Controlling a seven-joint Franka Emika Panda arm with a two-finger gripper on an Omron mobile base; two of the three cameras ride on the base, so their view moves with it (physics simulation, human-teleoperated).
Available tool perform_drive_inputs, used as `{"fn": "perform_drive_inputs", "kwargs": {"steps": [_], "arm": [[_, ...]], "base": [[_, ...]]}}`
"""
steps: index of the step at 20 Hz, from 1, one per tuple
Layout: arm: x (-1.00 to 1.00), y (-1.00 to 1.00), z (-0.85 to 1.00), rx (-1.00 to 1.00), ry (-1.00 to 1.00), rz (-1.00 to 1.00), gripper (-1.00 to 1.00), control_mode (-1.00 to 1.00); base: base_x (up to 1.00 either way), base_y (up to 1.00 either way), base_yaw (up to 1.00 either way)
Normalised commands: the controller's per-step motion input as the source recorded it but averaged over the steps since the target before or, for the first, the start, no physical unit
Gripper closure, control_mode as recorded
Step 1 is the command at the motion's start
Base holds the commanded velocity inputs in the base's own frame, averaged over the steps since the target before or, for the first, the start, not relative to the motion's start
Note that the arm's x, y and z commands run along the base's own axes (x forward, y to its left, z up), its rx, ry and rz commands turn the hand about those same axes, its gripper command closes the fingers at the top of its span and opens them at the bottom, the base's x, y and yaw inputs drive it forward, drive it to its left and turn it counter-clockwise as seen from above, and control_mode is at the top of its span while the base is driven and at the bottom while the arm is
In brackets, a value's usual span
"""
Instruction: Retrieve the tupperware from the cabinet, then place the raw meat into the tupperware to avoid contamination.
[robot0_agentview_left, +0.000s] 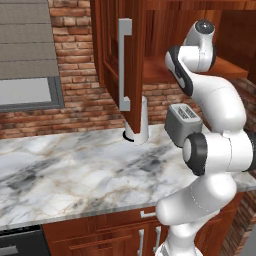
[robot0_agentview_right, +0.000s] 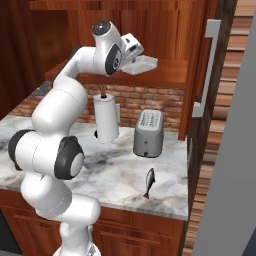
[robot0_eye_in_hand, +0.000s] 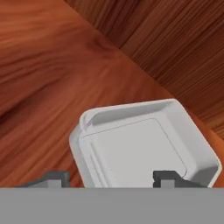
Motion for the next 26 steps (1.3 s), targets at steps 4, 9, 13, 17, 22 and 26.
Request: {"fn": "perform_drive_inputs", "kwargs": {"steps": [4,9,13,17,22,26], "arm": [[0.00,0.00,0.00,0.00,0.00,0.00,1.00,-1.00],[0.00,0.00,-0.06,0.00,0.05,0.00,1.00,-1.00],[-0.49,-0.05,0.05,0.00,-0.01,0.03,1.00,-1.00],[-0.88,-0.03,0.00,0.00,0.00,0.04,1.00,-1.00],[-0.85,0.00,0.00,-0.02,0.00,0.04,1.00,-1.00],[-0.79,0.05,-0.03,-0.06,0.03,0.07,1.00,-1.00]], "base": [[0.00,0.00,0.00],[0.00,0.00,0.00],[0.00,0.00,0.00],[0.00,0.00,0.00],[0.00,0.00,0.00],[0.00,0.00,0.00]]}}
